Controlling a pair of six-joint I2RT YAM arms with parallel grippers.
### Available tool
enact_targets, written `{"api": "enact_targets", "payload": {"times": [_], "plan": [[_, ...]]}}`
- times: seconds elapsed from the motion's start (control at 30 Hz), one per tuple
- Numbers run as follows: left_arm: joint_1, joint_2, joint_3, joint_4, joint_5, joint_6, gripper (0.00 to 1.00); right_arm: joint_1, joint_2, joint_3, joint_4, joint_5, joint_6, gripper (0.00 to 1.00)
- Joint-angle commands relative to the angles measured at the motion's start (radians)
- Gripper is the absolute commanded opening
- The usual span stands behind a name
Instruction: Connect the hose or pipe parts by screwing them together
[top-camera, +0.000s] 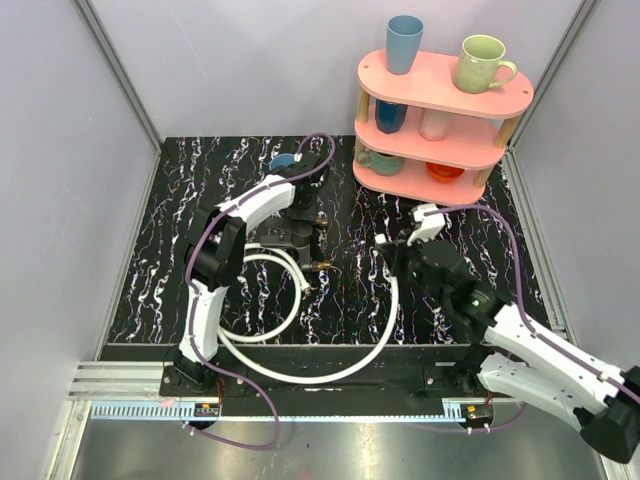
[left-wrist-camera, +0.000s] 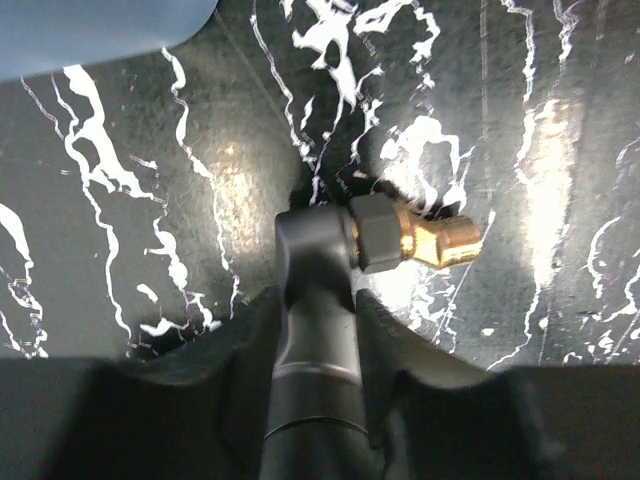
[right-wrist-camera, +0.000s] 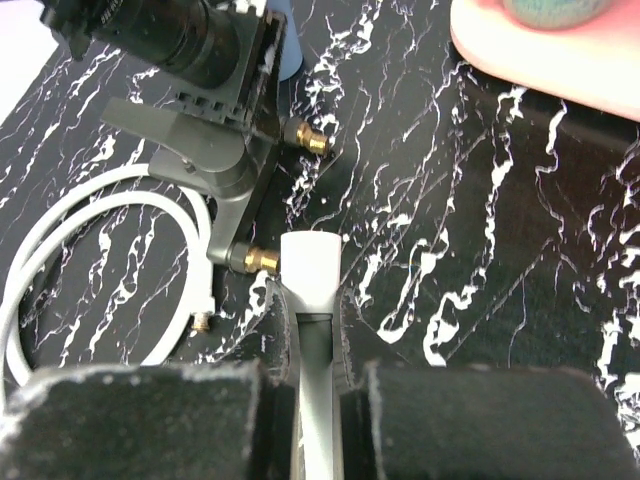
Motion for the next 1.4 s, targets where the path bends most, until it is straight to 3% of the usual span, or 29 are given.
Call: {"api": "enact_targets", "payload": {"times": [0.0, 0.1, 0.33, 0.5, 0.6, 0.67, 0.7, 0.73, 0.77, 0.97, 1.17, 1.37], "plan": [[0.027, -0.015, -0.003, -0.076, 0.035, 0.014, 0.52, 0.003, 0.099, 0.121, 0.152, 0.073, -0.082, 0.00], [0.028, -0.028, -0.028, -0.046, 0.076, 0.025, 0.64, 0.003, 0.119, 0.130, 0.180, 0.087, -0.093, 0.00], [0.018, 0.006, -0.051, -0.023, 0.095, 0.022, 0.65, -0.017, 0.145, 0.165, 0.201, 0.142, -0.156, 0.00], [0.018, 0.044, -0.037, -0.038, 0.061, 0.019, 0.54, -0.032, 0.143, 0.181, 0.201, 0.139, -0.174, 0.00], [0.018, 0.043, -0.040, -0.041, 0.028, 0.020, 0.39, -0.042, 0.137, 0.173, 0.203, 0.144, -0.174, 0.00], [0.018, 0.044, -0.038, -0.052, 0.014, 0.028, 0.36, -0.048, 0.136, 0.164, 0.215, 0.144, -0.171, 0.00], [0.018, 0.046, -0.034, -0.058, 0.008, 0.028, 0.38, -0.051, 0.139, 0.156, 0.220, 0.144, -0.163, 0.00], [0.018, 0.049, -0.031, -0.070, 0.002, 0.028, 0.53, -0.052, 0.137, 0.152, 0.223, 0.142, -0.160, 0.00], [0.016, 0.049, -0.029, -0.073, -0.020, 0.025, 0.57, -0.052, 0.139, 0.142, 0.229, 0.138, -0.154, 0.00], [0.018, 0.056, -0.025, -0.061, 0.003, 0.043, 0.64, -0.052, 0.137, 0.119, 0.247, 0.124, -0.125, 0.00], [0.018, 0.087, 0.003, -0.061, 0.066, 0.045, 0.58, -0.054, 0.117, 0.115, 0.247, 0.119, -0.120, 0.00], [0.019, 0.090, 0.003, -0.062, 0.083, -0.024, 0.46, -0.055, 0.107, 0.122, 0.247, 0.111, -0.122, 0.00]]}}
